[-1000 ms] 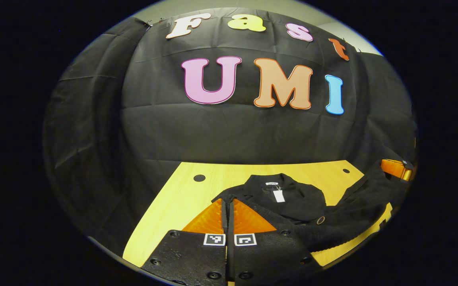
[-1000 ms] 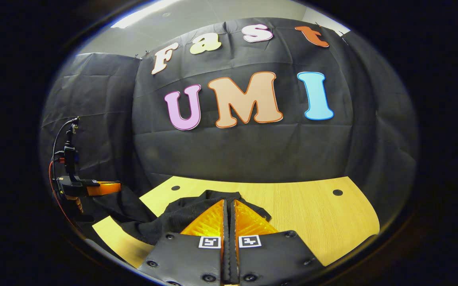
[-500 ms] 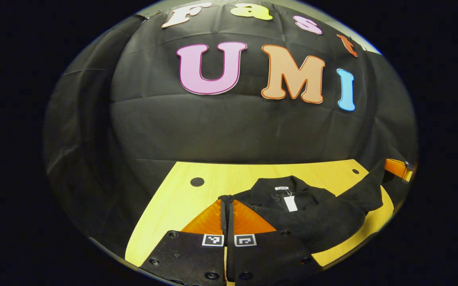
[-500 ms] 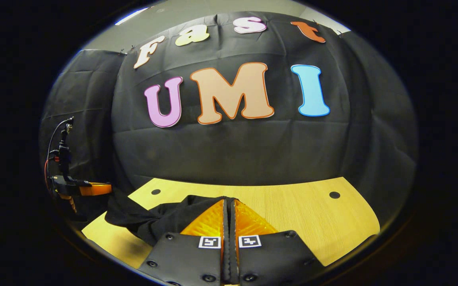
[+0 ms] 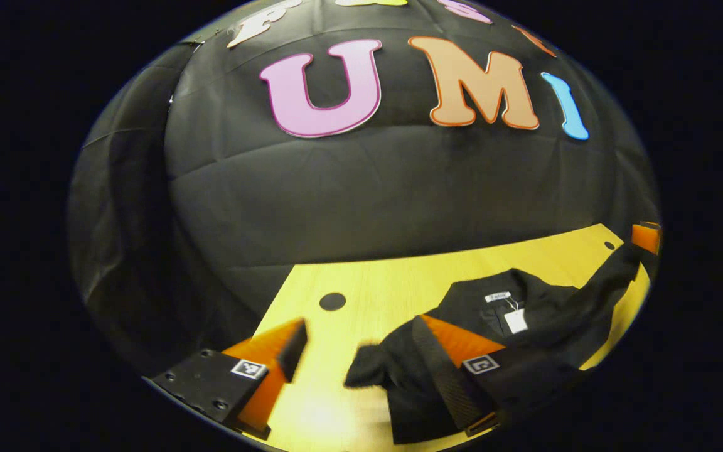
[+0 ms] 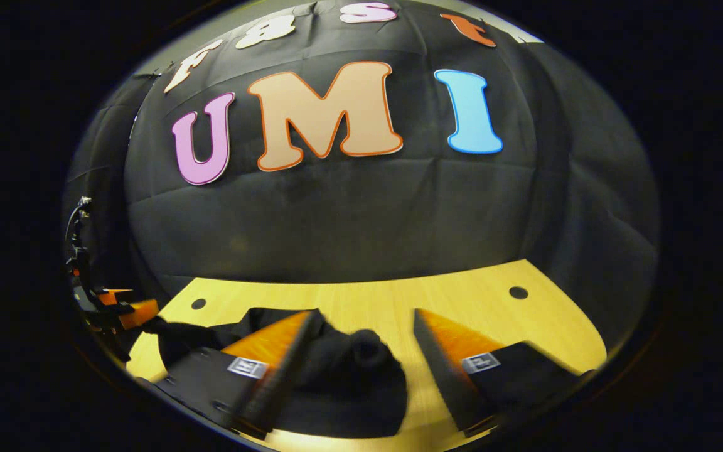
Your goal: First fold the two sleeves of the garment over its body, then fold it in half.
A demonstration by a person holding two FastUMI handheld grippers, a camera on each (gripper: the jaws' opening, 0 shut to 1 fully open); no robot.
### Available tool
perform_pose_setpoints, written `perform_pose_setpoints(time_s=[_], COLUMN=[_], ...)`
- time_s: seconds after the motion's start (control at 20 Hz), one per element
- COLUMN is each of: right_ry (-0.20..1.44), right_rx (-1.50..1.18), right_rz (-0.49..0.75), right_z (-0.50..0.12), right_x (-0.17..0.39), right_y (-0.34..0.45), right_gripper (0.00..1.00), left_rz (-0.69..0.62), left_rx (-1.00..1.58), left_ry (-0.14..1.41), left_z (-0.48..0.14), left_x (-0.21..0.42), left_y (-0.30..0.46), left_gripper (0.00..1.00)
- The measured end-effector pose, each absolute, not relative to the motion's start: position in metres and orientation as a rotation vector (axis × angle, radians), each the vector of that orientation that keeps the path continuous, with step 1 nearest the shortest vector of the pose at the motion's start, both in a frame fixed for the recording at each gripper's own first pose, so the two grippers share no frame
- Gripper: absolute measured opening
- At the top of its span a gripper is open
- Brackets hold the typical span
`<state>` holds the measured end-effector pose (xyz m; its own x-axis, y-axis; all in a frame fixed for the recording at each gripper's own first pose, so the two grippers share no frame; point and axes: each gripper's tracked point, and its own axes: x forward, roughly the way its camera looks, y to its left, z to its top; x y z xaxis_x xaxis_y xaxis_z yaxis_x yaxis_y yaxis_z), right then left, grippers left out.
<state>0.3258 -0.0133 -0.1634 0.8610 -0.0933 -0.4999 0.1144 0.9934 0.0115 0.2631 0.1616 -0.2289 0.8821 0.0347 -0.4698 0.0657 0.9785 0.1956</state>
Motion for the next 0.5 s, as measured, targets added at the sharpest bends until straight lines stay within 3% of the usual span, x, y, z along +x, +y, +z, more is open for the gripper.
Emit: perform_pose_setpoints(time_s=[0.05, 0.2, 0.5], right_ry=[0.491, 0.426, 0.322], right_rx=[0.021, -0.032, -0.020], right_rz=[-0.115, -0.115, -0.111], right_z=[-0.162, -0.143, -0.097], right_x=[0.328, 0.323, 0.290], right_y=[-0.012, -0.010, 0.005], right_gripper=[0.95, 1.00, 0.98], left_rz=[-0.023, -0.043, -0.063], left_rx=[0.182, 0.162, 0.096], left_ry=[0.431, 0.334, 0.239], left_z=[-0.220, -0.190, -0.135], left_x=[0.273, 0.272, 0.238], left_y=[0.157, 0.151, 0.144], left_gripper=[0.95, 0.92, 0.93])
